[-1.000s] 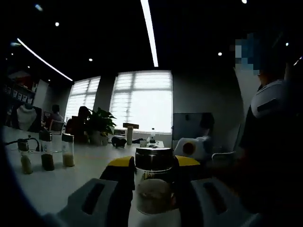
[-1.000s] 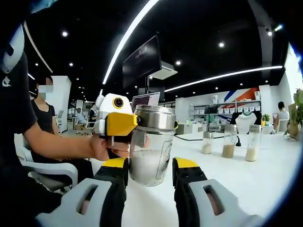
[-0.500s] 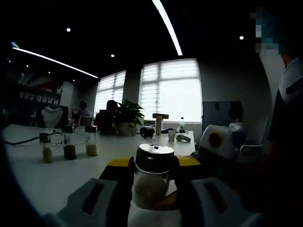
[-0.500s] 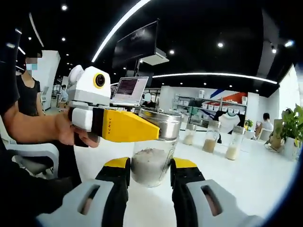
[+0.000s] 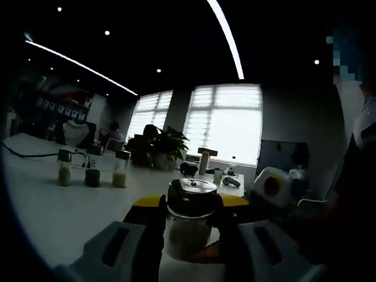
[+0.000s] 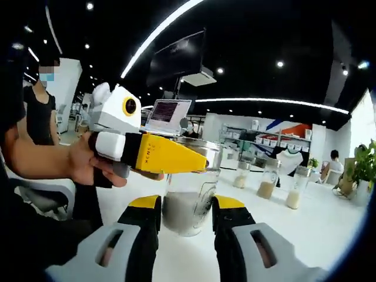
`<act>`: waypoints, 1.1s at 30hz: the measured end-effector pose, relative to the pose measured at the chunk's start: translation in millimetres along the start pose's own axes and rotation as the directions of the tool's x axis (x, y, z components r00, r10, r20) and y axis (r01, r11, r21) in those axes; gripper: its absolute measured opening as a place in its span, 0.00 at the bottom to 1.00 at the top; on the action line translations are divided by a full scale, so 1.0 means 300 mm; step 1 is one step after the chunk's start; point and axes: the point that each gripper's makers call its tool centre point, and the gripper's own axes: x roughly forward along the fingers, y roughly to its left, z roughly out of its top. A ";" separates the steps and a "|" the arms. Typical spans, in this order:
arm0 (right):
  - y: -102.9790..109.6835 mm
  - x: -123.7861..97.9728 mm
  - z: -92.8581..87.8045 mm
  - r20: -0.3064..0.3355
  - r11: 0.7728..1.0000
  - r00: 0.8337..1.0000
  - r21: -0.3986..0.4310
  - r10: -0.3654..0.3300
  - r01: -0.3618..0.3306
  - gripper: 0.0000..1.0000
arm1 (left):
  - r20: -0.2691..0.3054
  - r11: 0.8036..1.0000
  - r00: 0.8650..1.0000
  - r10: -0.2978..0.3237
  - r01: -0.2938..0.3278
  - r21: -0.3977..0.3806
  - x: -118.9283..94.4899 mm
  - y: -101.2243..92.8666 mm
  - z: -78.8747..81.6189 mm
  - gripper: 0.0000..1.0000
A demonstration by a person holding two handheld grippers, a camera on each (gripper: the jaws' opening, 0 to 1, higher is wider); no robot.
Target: Rotate the seasoning bottle until the label or dispensing opening points toward the visible target arrow and the bottle remains upright within the marked orientation range
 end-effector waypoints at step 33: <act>-0.001 0.012 0.052 0.028 0.995 0.994 0.005 -0.103 0.103 0.32 | -0.003 0.991 0.993 0.114 -0.114 0.068 -0.023 -0.010 0.049 0.34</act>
